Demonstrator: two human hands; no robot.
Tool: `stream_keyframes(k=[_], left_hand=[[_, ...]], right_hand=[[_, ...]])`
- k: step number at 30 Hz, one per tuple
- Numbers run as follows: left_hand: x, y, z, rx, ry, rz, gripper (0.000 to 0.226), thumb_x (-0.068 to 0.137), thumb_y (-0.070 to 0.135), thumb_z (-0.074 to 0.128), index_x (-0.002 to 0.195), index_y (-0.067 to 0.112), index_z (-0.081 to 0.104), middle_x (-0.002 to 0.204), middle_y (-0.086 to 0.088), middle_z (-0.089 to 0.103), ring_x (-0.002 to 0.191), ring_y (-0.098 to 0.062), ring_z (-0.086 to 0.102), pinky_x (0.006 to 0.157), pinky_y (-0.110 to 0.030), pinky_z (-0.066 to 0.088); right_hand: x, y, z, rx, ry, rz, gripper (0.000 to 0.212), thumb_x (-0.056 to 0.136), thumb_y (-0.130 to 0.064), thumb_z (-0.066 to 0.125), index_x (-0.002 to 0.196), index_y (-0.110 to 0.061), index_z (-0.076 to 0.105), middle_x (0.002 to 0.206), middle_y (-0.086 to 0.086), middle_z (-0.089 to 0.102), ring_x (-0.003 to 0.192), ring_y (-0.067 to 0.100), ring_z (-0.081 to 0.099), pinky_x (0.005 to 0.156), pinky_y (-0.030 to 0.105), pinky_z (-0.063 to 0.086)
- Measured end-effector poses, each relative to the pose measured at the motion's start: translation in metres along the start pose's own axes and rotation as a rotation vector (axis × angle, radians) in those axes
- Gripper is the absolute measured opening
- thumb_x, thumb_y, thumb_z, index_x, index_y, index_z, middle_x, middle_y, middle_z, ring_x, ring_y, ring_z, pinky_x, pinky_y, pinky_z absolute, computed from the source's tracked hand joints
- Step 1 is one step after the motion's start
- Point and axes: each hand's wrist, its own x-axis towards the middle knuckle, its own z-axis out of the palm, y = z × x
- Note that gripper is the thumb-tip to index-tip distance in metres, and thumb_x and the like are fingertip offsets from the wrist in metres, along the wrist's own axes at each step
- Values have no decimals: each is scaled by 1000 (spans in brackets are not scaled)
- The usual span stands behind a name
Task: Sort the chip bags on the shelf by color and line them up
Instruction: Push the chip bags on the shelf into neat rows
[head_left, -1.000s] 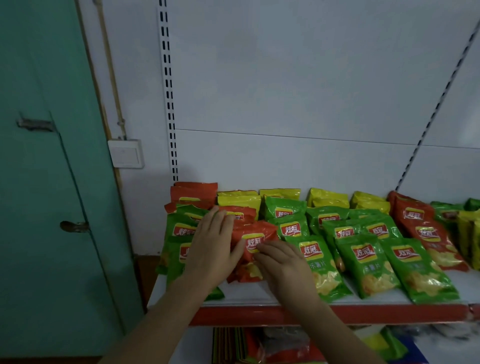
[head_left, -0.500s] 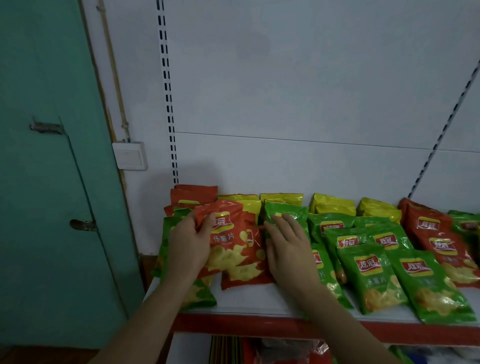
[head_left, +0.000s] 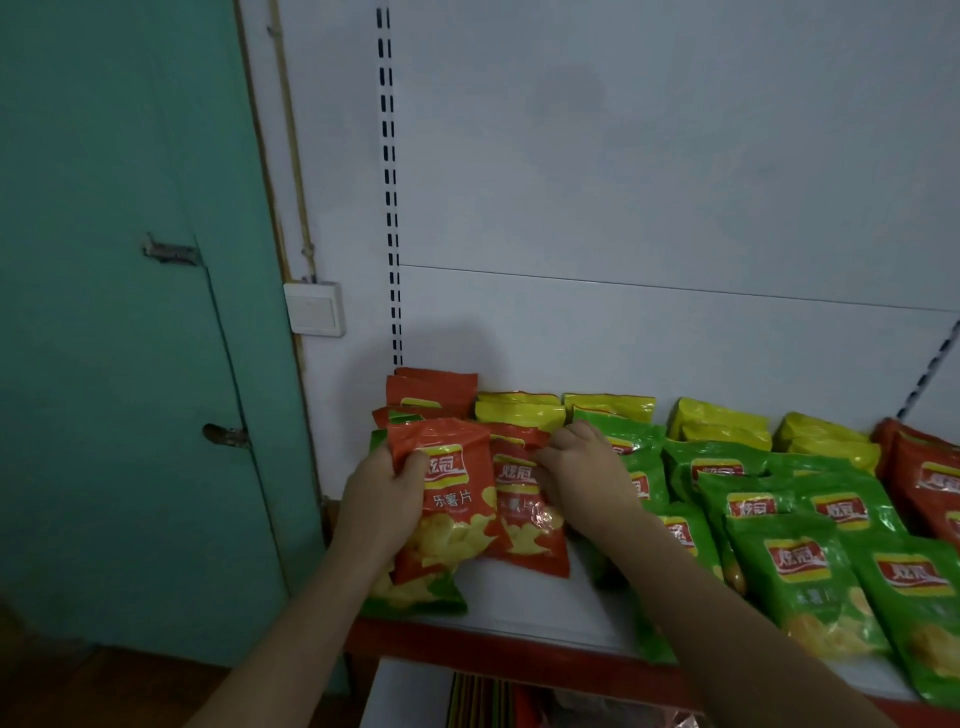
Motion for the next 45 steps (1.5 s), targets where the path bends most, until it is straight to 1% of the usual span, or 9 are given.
stream_keyframes(k=[5,15,19,22,27,30,35,39,45], left_hand=[[6,8,7,5,6,39,19,108,37,53,125,30,51,105,14,65,87,-3,65,66,-18,48],[23,28,21,-65,67,107,23,103,45,61,112,25,68,103,9,74,93,-12,73,78,-30,59],[9,51,42,-242,-126,-16,29,108,53,43,116,34,63,111,7,72,103,-14,68,88,-36,55],[1,51,48,-401,-296,-139,54,95,78,35,134,45,54,125,5,69,115,-20,69,103,-51,55],[3,48,48,-196,-278,28,49,88,61,68,127,42,44,118,15,67,94,-2,70,65,-13,56],[10,38,37,-166,-159,64,53,91,49,74,133,37,44,119,17,65,99,0,66,69,-13,51],[29,22,4,-182,-14,20,59,89,49,77,136,31,47,121,14,66,108,-11,68,89,-37,59],[33,13,-7,-155,15,-20,61,86,53,78,135,31,49,121,12,68,106,-14,71,93,-49,60],[31,11,-8,-94,-5,-12,58,87,52,77,133,32,48,120,13,67,104,-11,70,91,-45,61]], right_hand=[[7,11,-39,168,234,93,17,95,-32,71,95,-17,78,94,3,64,92,29,58,81,41,51],[-12,28,-123,536,412,213,7,105,-18,61,110,-19,66,101,-7,67,88,14,63,73,32,51],[-17,-5,-96,547,350,109,12,101,-10,65,111,-17,64,110,-9,57,99,7,56,85,9,41],[-18,-16,-76,584,430,172,18,95,-5,71,109,-16,66,111,-7,54,103,7,56,91,10,42],[-13,-29,-61,582,518,159,22,93,-4,73,113,-11,67,115,-2,55,107,12,58,93,18,48],[-4,-27,-55,613,527,198,23,102,-12,65,125,-12,62,126,1,56,117,11,55,102,16,42],[15,7,-16,353,212,253,40,93,-4,61,132,-9,65,131,11,66,128,35,53,113,49,45],[29,10,6,103,-149,99,55,90,-35,67,142,-19,60,138,5,65,139,34,46,120,50,37],[42,4,17,-151,-155,12,49,89,-47,70,131,-23,66,121,5,69,128,32,53,128,49,20]])
